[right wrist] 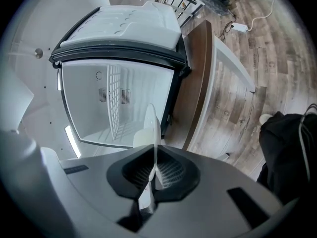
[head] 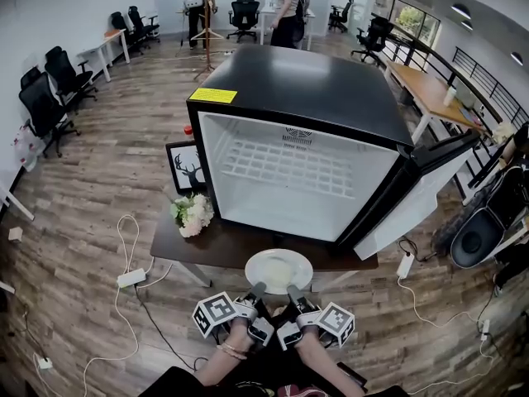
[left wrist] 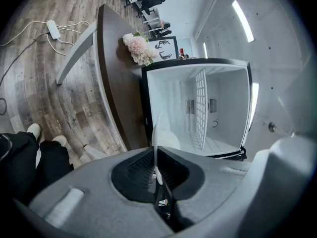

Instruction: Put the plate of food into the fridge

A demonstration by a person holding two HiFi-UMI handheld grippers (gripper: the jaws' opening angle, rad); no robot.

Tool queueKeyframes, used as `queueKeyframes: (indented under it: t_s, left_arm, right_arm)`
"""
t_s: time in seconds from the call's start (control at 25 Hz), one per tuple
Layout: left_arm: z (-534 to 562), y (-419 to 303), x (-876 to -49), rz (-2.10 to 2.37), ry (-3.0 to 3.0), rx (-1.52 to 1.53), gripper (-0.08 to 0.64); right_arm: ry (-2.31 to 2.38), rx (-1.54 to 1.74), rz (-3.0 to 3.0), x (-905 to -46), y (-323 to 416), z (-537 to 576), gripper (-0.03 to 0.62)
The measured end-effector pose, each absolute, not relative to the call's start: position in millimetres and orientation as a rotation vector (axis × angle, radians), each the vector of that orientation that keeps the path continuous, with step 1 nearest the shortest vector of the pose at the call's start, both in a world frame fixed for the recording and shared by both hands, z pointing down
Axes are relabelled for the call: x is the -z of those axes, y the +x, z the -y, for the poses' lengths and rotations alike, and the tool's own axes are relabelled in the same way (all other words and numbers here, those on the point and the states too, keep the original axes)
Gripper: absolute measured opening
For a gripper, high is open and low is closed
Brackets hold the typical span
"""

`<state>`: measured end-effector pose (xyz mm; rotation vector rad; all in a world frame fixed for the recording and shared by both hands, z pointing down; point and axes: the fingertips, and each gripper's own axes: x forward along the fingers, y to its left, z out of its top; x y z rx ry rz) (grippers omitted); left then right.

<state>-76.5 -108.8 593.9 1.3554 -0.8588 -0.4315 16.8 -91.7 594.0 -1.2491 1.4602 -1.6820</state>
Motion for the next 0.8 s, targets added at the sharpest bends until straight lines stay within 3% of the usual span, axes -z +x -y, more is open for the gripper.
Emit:
queueKeyframes:
  t_s: [0.8]
  left_arm:
    - [204,-64,-597,0.935,1.31,0.473,0.02]
  right_arm:
    - [-1.21,1.789,-1.522,-598,30,195,0.026]
